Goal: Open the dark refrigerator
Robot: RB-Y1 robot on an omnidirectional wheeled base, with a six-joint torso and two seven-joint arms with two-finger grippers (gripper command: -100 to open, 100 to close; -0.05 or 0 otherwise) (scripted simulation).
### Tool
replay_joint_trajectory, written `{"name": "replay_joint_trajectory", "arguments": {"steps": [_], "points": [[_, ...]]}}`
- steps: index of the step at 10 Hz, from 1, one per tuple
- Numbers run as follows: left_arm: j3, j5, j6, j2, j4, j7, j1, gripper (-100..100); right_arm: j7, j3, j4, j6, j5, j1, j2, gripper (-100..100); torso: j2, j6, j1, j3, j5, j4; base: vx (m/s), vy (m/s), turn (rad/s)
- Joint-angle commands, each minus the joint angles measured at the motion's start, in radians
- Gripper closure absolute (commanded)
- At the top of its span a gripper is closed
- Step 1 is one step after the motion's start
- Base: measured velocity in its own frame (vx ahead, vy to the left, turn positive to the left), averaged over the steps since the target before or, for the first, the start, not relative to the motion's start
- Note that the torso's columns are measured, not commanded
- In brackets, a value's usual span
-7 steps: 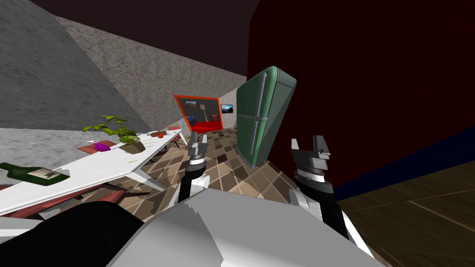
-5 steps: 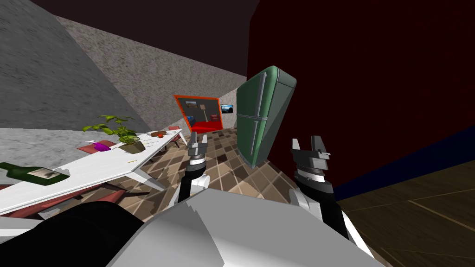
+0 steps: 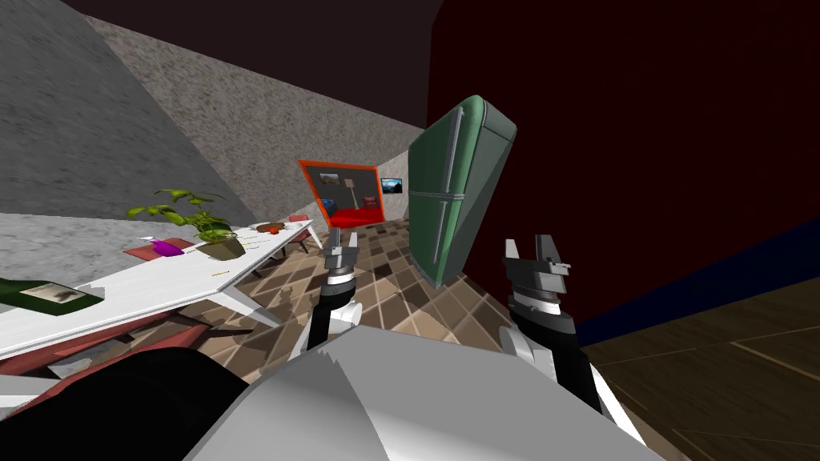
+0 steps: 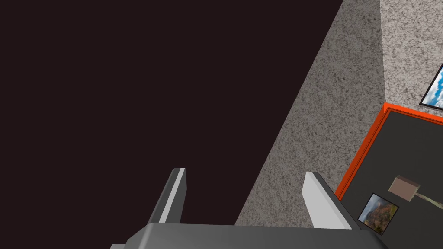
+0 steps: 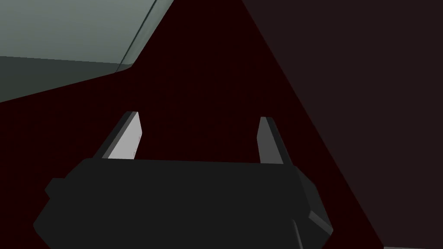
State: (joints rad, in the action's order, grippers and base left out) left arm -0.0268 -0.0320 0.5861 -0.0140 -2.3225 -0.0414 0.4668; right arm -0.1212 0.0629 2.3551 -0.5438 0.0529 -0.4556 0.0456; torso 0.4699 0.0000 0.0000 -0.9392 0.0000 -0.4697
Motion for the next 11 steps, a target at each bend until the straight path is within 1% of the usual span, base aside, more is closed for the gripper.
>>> {"name": "replay_joint_trajectory", "arguments": {"steps": [1, 2, 3, 4, 5, 8, 11], "points": [[0.000, 0.000, 0.000, 0.000, 0.000, 0.000, 0.000, 0, 0.000, 0.000, 0.000, 0.000, 0.000, 0.000, 0.000, 0, 0.074, 0.000, 0.000, -0.148, 0.000, -0.074, 0.000, 0.000, 0.000], [0.000, 0.000, 0.000, 0.000, 0.000, 0.000, 0.000, 0, 0.000, 0.000, 0.000, 0.000, 0.000, 0.000, 0.000, 0, 0.148, 0.000, 0.000, -0.295, 0.000, -0.148, 0.000, 0.000, 0.000], [0.000, 0.000, 0.000, 0.000, 0.000, 0.000, 0.000, 0, 0.017, -0.004, -0.003, 0.000, 0.014, 0.021, 0.039, -100, 0.221, 0.000, 0.000, -0.443, 0.000, -0.221, 0.038, 0.003, -0.064], [0.000, 0.000, 0.000, 0.000, 0.000, 0.000, 0.000, 0, 0.029, -0.006, -0.005, 0.001, 0.024, 0.034, 0.060, -100, 0.254, 0.000, 0.000, -0.513, 0.000, -0.254, 0.073, 0.003, -0.057], [0.000, 0.000, 0.000, 0.000, 0.000, 0.000, 0.000, 0, 0.042, -0.009, -0.007, 0.001, 0.035, 0.050, 0.083, -100, 0.261, 0.000, 0.000, -0.533, 0.000, -0.263, 0.089, 0.006, -0.060], [0.000, 0.000, 0.000, 0.000, 0.000, 0.000, 0.000, 0, 0.095, -0.021, -0.010, 0.000, 0.079, 0.111, 0.168, -100, 0.268, 0.000, 0.000, -0.537, 0.000, -0.268, 0.103, 0.004, -0.081], [0.000, 0.000, 0.000, 0.000, 0.000, 0.000, 0.000, 0, 0.162, -0.036, -0.008, -0.001, 0.136, 0.188, 0.258, -100, 0.267, 0.000, 0.001, -0.538, 0.000, -0.268, 0.150, 0.019, -0.101]]}}
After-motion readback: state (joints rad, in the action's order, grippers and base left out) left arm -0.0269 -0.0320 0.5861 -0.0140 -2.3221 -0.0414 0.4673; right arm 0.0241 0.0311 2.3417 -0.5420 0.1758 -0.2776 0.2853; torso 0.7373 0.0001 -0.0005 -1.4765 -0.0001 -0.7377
